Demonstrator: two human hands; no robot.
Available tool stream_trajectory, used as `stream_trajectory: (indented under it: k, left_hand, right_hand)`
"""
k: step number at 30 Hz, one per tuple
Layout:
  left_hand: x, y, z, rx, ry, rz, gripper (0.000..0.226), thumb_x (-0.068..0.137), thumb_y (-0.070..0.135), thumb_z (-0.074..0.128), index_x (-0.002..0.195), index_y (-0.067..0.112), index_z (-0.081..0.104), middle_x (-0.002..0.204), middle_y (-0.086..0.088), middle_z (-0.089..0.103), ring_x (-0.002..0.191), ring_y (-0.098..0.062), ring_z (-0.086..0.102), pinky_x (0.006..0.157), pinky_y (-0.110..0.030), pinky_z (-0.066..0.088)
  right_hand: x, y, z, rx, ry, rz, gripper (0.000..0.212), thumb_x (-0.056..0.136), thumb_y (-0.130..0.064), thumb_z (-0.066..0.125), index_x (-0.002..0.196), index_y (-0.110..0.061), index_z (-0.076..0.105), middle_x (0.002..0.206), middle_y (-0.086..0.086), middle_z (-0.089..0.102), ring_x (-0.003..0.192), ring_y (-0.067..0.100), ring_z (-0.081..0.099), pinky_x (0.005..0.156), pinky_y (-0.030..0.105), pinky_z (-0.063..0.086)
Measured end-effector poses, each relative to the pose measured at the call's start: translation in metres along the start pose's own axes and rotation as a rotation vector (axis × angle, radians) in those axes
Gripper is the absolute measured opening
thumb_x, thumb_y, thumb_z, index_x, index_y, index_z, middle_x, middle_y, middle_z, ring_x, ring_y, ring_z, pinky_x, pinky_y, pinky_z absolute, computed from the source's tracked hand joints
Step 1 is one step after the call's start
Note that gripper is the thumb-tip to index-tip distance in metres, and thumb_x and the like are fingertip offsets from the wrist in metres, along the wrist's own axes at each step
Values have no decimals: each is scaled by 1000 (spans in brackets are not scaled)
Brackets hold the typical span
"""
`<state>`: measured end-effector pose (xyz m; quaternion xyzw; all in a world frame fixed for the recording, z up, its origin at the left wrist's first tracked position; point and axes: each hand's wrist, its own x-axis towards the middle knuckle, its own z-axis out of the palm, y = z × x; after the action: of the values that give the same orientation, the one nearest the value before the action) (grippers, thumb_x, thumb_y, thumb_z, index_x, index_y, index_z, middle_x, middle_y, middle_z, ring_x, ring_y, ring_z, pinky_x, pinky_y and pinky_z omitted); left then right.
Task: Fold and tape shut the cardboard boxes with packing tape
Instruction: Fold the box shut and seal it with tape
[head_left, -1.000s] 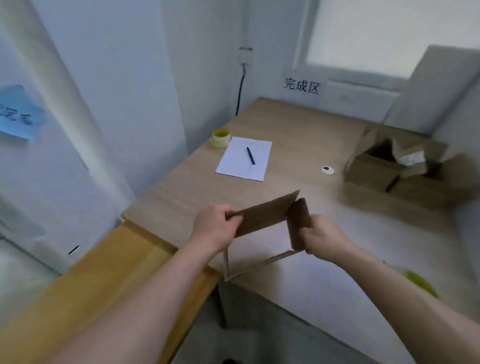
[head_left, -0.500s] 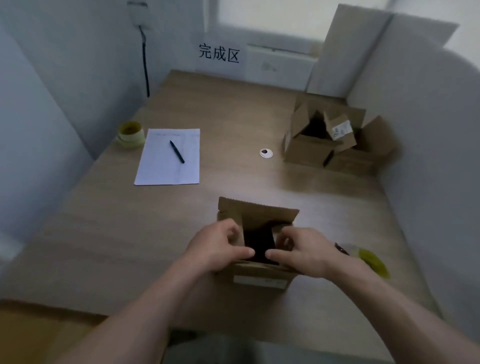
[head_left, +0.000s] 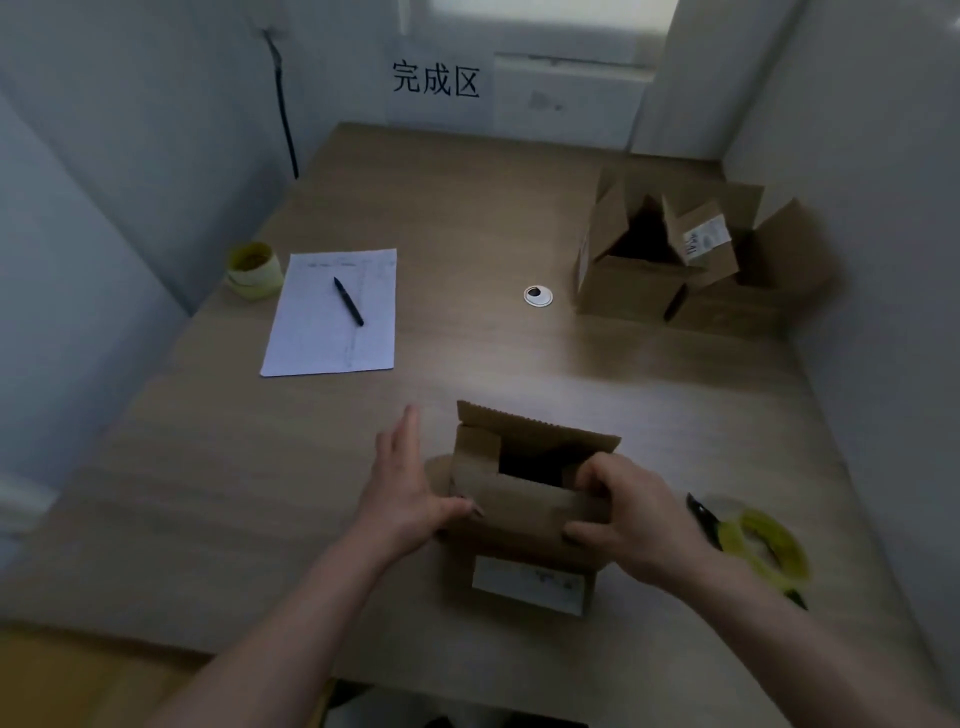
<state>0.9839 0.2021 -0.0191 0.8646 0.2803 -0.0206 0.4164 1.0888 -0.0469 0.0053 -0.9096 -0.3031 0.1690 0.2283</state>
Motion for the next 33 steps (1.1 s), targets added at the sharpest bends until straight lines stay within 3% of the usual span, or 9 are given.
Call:
stream_trajectory:
  k: [5,10,13,16,19,24,28,30,33]
  left_hand:
    - [25,24,21,116,-162,237,130,62,28,90,150,46,-5,154,33,-6,144,-2,3,114,-28,16]
    - [42,31,36,249,-86,255,85,64,27,87,136,29,41,144,11,29,126,-10,42,98,-19,34]
    - [35,21,40,293,-125,240,52,76,25,80,123,17,61,153,6,30,134,-15,41,100,-13,28]
    - [20,16,53,316,-108,265,51,92,24,64,140,14,51,162,4,10,146,-11,19,107,-10,12]
    - [6,22,67,286,-77,229,54,98,25,53,148,11,37,163,0,-9,149,-13,8,110,-11,4]
    - [-7,32,80,145,79,167,39,96,21,58,133,9,54,161,-7,17,146,-18,23,112,-19,21]
    - [-7,32,87,52,270,133,6,90,12,66,91,7,69,130,-12,51,118,-25,53,88,-18,36]
    - [-3,28,88,42,310,145,10,87,12,69,81,8,63,111,-7,50,96,-22,56,75,-21,36]
    - [2,20,87,5,307,213,14,85,7,70,92,9,58,101,0,41,82,-14,46,73,-22,37]
  right_hand:
    - [-10,32,24,188,-3,170,57,63,-45,87,94,-44,40,97,-15,53,81,4,57,56,18,49]
    - [5,48,33,381,146,268,59,62,-32,89,92,-39,39,90,-8,56,70,7,56,53,21,45]
    - [11,51,34,418,205,335,77,65,-29,87,119,-44,35,111,-8,48,75,8,57,60,26,48]
    - [13,56,35,235,12,189,80,86,-43,68,148,-51,17,141,-11,29,113,14,54,93,34,50]
    - [13,62,41,195,-166,115,62,102,-46,37,155,-43,4,163,-6,6,146,19,21,117,33,23]
    - [10,63,50,403,94,180,51,101,-44,40,148,-30,30,136,-9,40,122,8,41,96,23,35]
    - [19,63,53,514,253,281,20,101,-41,43,118,-31,48,109,-8,57,100,15,56,70,29,47]
    - [21,63,56,533,318,333,11,101,-36,46,109,-28,50,102,-6,60,97,19,59,75,38,52]
    - [20,59,61,542,364,379,7,102,-29,46,107,-29,51,97,-10,60,92,15,60,70,33,48]
